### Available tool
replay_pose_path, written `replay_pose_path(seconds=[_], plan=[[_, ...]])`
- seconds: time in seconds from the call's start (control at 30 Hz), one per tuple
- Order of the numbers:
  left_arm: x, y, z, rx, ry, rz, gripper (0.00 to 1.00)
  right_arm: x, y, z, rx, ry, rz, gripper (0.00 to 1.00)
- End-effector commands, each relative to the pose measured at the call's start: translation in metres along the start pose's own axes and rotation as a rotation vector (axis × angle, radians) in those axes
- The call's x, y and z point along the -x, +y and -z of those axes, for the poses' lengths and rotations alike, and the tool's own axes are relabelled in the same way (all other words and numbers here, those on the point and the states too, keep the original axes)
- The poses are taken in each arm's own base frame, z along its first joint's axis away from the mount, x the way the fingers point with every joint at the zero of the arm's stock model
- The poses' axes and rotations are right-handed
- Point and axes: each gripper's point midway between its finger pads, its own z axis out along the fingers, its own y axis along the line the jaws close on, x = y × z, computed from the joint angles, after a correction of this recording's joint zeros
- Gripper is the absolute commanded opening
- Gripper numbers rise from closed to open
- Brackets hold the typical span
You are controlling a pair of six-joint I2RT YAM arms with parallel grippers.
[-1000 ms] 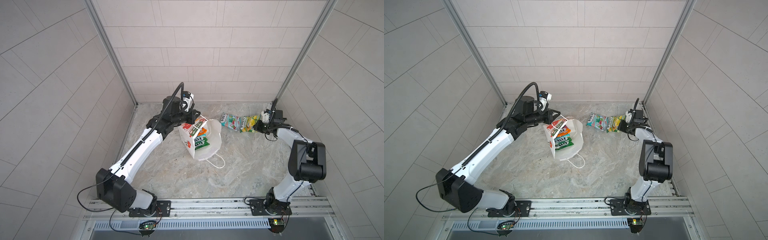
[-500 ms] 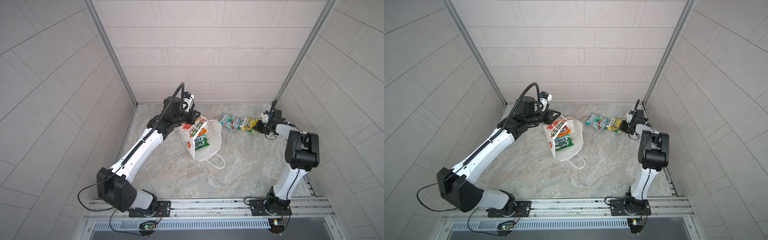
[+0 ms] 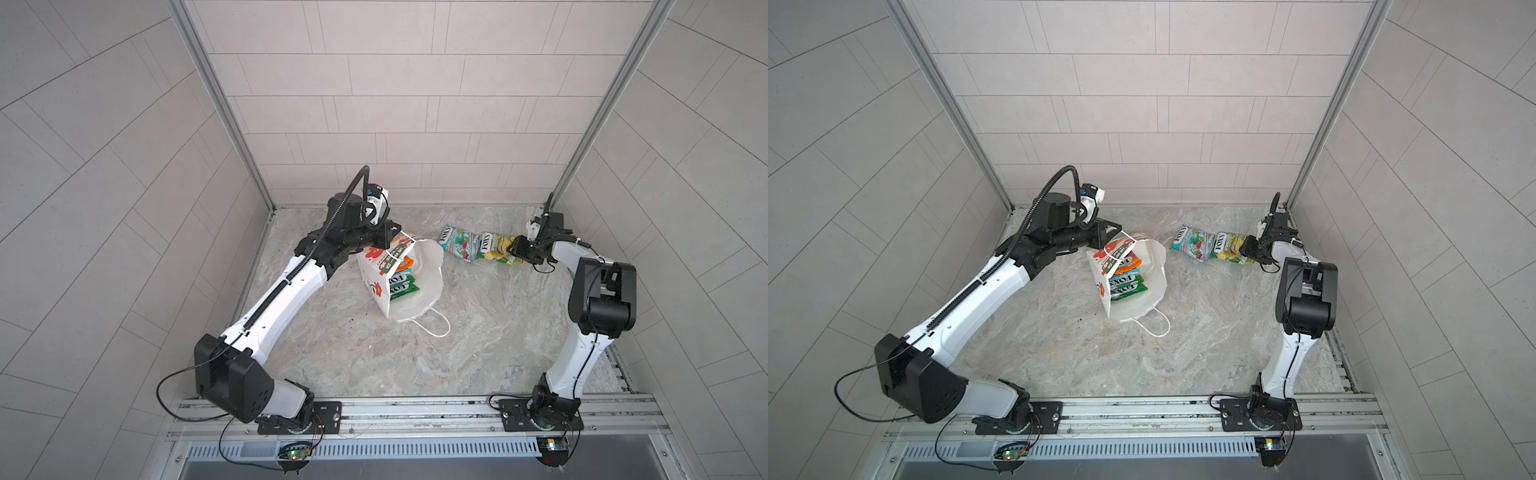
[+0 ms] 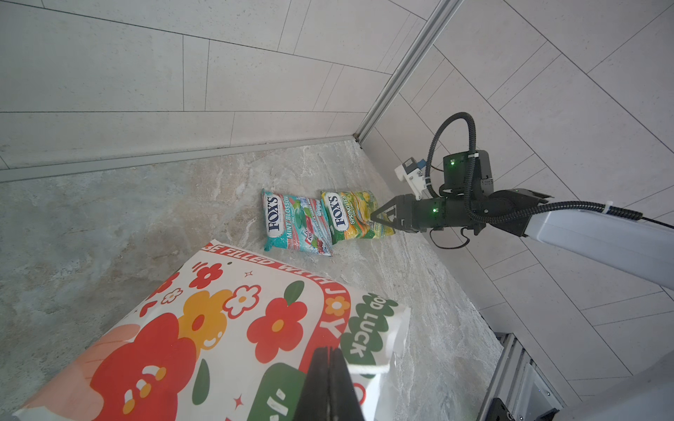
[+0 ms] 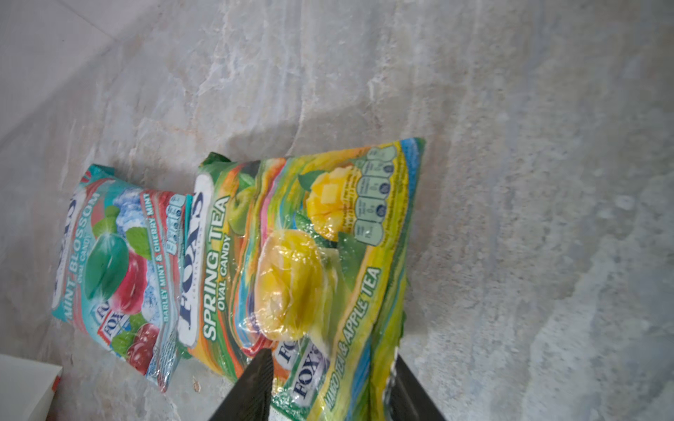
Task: Take the snacks out of the paper bag
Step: 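Lower the Spring Tea packet beside the teal packet and open the right gripper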
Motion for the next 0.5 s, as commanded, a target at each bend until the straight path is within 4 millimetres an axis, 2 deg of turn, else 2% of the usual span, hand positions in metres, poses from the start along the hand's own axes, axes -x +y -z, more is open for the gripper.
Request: replay_pose_path(seconds=[0.0,0.07,0.13,0.2,0.33,0.47], plan=[[0.002,0.0,-0.001,-0.002,-0.01,-0.01,0.0,0.007,-0.014,0.024,-0.112,-0.042,-0.007,0.53],[0.002,0.001,-0.001,-0.001,-0.01,-0.011,0.0,0.009,-0.018,0.035,-0.155,-0.084,-0.01,0.59],[0.002,0.0,-0.001,-0.002,-0.009,-0.011,0.0,0.008,-0.019,0.047,-0.176,-0.118,-0.01,0.6],[0.002,0.001,-0.001,0.0,-0.011,-0.012,0.0,0.004,-0.01,0.061,-0.153,-0.139,-0.003,0.59],[0.002,0.001,-0.001,0.003,-0.011,-0.014,0.0,-0.024,0.024,0.088,-0.034,-0.143,0.011,0.57],[0.003,0.0,0.0,-0.002,-0.012,-0.014,0.0,-0.055,0.07,0.12,0.066,-0.177,0.102,0.56]])
